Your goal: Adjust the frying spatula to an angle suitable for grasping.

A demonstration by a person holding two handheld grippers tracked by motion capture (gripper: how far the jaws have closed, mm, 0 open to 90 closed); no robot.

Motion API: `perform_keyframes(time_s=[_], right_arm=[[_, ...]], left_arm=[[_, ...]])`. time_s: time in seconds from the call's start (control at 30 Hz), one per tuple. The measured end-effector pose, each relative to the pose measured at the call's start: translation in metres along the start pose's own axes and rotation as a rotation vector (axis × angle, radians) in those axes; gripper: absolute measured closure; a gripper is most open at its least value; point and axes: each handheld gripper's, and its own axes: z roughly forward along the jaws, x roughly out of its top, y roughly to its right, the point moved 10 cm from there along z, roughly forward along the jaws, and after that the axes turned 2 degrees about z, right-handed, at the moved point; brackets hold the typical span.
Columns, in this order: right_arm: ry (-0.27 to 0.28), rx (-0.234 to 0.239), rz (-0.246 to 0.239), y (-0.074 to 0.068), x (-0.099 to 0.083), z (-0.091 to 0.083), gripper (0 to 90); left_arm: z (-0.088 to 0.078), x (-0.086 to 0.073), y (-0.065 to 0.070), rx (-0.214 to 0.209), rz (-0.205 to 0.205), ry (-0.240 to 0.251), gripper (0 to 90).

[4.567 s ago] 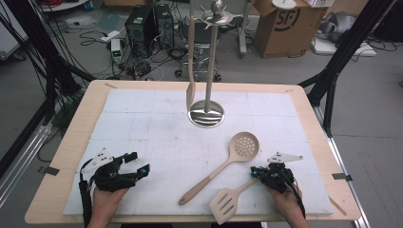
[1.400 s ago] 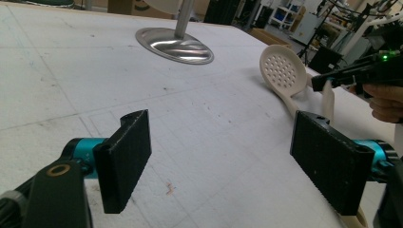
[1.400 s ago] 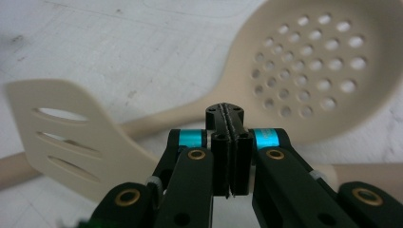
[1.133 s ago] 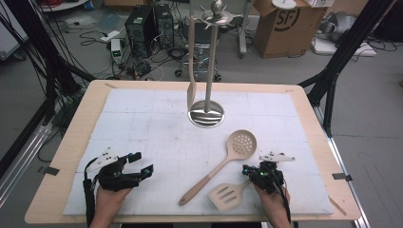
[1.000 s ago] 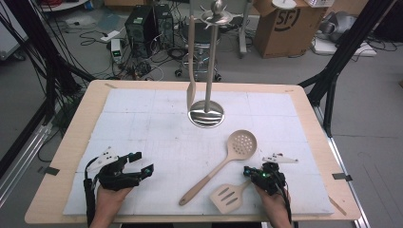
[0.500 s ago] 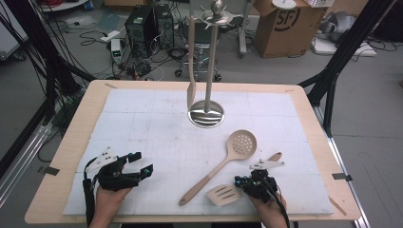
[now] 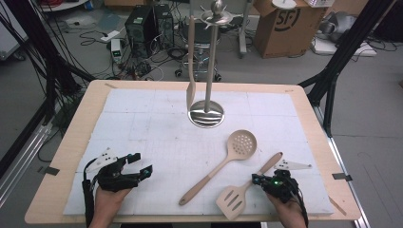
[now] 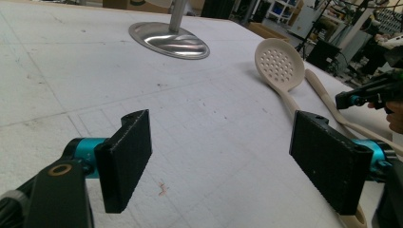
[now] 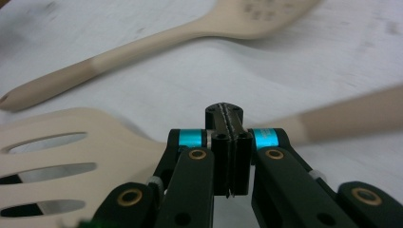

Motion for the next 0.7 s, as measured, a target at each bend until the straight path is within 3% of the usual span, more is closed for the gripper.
perform_keyframes(time_s=[0.07, 0.2, 0.3, 0.4, 0.53, 0.6, 0.7], right_arm=[[-0.013, -0.038, 0.022, 0.006, -0.004, -0.002, 90.0], [-0.014, -0.06, 0.057, 0.014, -0.013, -0.007, 90.0], [0.013, -0.143, 0.111, 0.041, -0.006, -0.015, 90.0], [0.035, -0.195, 0.179, 0.069, 0.006, -0.016, 90.0], [0.092, -0.159, 0.227, 0.075, 0.026, -0.009, 90.0], [0.096, -0.174, 0.213, 0.075, 0.035, -0.005, 90.0], [0.121, -0.149, 0.235, 0.075, 0.048, 0.0, 90.0]], left_arm=[[0.001, 0.0, 0.0, 0.001, -0.001, 0.001, 22.7], [0.002, 0.001, 0.002, -0.004, 0.003, 0.002, 22.7], [0.004, 0.001, 0.003, -0.004, 0.002, -0.003, 22.7], [0.004, 0.001, 0.003, -0.008, 0.002, 0.001, 22.8], [0.002, 0.001, 0.001, -0.003, 0.001, 0.001, 22.8], [0.001, 0.001, 0.0, 0.0, -0.003, 0.003, 22.8], [-0.001, 0.001, 0.0, 0.0, -0.002, 0.007, 22.9]])
